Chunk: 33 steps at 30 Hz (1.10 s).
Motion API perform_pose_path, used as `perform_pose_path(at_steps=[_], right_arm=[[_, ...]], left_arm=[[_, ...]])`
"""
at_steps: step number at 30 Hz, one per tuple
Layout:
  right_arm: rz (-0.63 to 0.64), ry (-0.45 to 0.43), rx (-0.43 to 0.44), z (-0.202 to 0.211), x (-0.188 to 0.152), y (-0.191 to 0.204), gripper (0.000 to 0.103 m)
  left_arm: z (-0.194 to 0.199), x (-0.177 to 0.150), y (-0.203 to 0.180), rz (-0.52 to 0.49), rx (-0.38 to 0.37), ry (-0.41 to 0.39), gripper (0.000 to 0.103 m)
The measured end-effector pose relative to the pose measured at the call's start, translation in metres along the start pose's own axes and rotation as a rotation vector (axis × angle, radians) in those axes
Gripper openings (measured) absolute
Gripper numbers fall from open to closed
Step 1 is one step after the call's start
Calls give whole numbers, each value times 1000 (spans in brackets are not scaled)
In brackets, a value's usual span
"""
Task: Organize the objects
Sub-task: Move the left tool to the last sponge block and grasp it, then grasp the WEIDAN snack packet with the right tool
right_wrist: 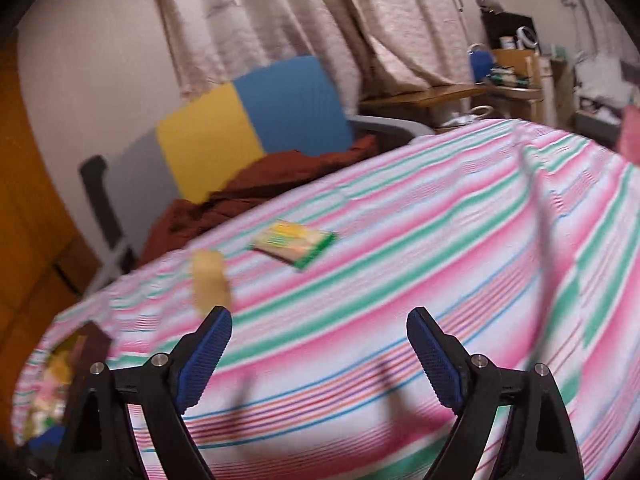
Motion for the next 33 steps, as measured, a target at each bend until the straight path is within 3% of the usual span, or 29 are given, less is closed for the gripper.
perform_pose_path(at_steps=[3, 10, 14, 24, 26, 28, 31, 33], right_arm=[[-6, 8, -37, -8, -1, -13, 90], [-105, 48, -14, -14, -15, -33, 91], [-213, 13, -4, -9, -20, -50, 89], [-220, 6, 16, -13, -22, -49, 93], [-216, 6, 13, -14, -22, -47, 94], [-214, 5, 12, -14, -23, -48, 94], [-212, 5, 9, -15, -23, -47, 94], [-210, 4, 8, -15, -23, -48, 94]], left_arm=[[-27, 14, -6, 1, -11, 39, 79], [-79, 45, -22, 62, -42, 74, 80], [-115, 65, -36, 52, -4, 91, 80], [-190, 93, -61, -85, 116, 157, 80], [-198, 93, -59, -119, 130, 163, 76], [-201, 92, -53, -150, 156, 149, 59], [-197, 88, -51, -202, 114, 112, 56], [-188, 88, -49, -213, 132, 83, 54]])
Point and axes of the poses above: each gripper's, at about its wrist camera, not at the fingertips, and z roughly against the way its jaws point, y to its left, x to its top, the point moved 6 cm from there along -z, roughly the way its jaws point, and after that the axes turned 5 degrees about -z, right-handed, at the moved point
